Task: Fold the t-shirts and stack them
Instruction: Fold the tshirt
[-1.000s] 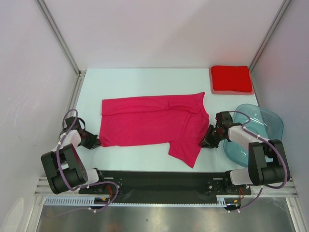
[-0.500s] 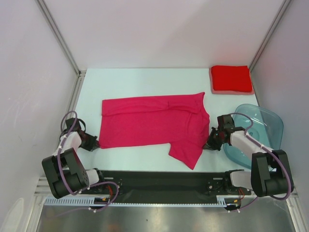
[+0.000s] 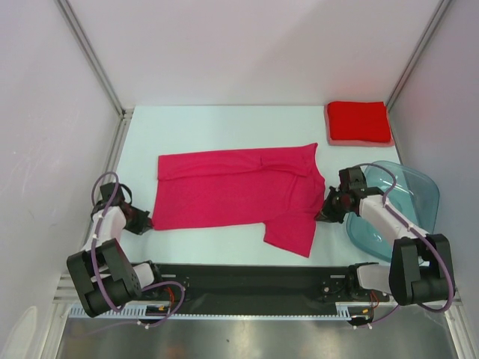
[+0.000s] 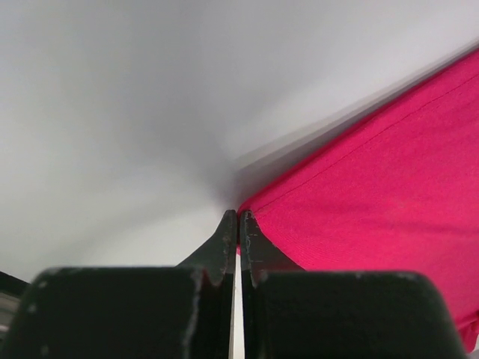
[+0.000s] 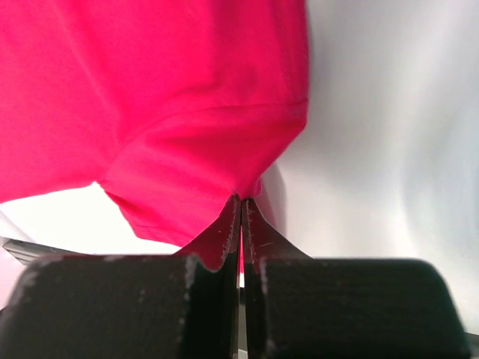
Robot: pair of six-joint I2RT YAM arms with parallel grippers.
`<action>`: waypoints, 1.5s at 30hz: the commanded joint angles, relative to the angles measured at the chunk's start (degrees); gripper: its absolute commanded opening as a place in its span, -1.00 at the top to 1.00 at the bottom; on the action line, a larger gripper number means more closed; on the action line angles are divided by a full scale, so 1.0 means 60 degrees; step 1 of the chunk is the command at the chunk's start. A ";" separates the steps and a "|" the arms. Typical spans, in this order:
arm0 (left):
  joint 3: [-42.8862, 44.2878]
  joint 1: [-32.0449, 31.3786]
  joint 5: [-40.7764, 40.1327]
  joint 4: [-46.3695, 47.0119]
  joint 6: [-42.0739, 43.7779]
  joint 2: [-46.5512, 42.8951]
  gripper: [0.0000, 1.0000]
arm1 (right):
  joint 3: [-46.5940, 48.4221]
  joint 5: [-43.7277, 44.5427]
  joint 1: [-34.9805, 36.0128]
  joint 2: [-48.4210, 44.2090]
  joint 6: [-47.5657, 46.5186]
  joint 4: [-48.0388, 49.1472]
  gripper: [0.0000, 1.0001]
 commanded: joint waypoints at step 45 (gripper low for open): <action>0.6021 -0.1559 0.0148 0.0054 0.0451 0.5224 0.98 | 0.7169 -0.0334 -0.0519 0.5752 -0.1401 -0.0121 1.00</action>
